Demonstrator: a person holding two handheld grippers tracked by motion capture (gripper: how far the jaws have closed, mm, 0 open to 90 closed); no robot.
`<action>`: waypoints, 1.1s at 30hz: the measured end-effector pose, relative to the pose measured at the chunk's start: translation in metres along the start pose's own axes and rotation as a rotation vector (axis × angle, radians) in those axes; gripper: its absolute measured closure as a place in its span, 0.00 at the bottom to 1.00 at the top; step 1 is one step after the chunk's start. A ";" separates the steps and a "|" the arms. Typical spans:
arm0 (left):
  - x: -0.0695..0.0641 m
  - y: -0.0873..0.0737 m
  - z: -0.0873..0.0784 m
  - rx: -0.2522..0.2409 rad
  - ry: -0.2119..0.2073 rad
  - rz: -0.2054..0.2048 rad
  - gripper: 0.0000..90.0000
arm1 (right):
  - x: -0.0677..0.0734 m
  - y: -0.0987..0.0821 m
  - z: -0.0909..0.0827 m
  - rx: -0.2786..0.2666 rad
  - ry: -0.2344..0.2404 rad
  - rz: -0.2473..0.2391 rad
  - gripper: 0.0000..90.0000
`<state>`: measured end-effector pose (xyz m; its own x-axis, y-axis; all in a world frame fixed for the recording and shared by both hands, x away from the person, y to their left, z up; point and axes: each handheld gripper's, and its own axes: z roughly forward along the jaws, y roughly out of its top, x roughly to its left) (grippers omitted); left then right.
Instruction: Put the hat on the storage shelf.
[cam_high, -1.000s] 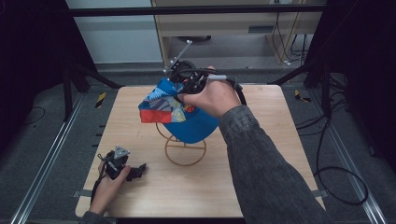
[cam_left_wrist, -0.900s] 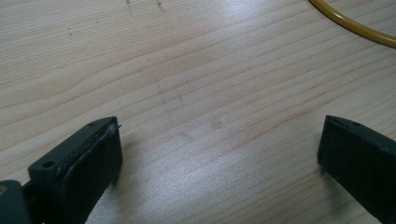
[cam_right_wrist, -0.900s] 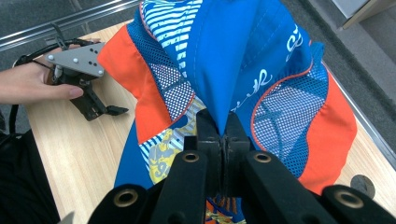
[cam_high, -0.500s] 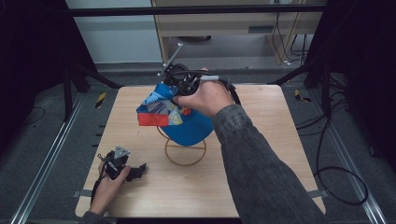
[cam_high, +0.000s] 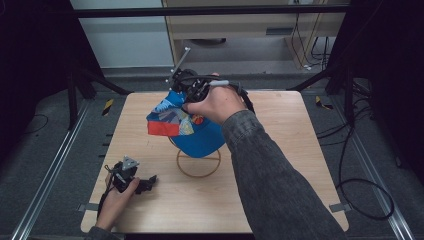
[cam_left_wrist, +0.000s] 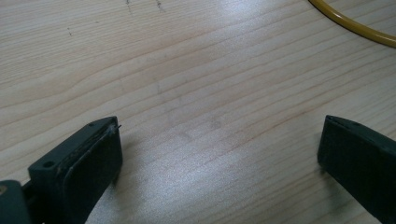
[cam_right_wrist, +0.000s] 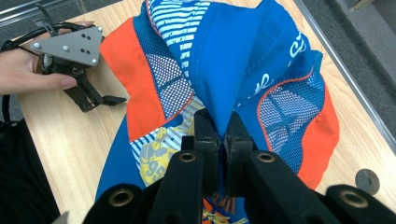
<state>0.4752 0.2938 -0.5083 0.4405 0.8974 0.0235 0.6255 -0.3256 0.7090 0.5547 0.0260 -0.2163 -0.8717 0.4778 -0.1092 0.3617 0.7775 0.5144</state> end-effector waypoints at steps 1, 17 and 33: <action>0.000 0.000 0.000 -0.001 0.000 0.000 0.00 | 0.000 0.000 0.001 -0.003 -0.001 -0.001 0.95; -0.001 0.000 0.000 -0.004 0.000 -0.006 0.00 | -0.001 -0.008 0.001 -0.012 0.004 0.022 0.82; 0.000 0.000 0.000 -0.004 0.001 -0.004 0.00 | -0.001 -0.020 -0.004 -0.032 0.003 0.049 0.54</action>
<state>0.4751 0.2934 -0.5085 0.4375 0.8990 0.0208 0.6248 -0.3205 0.7120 0.5468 0.0089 -0.2228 -0.8540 0.5139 -0.0811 0.3934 0.7398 0.5458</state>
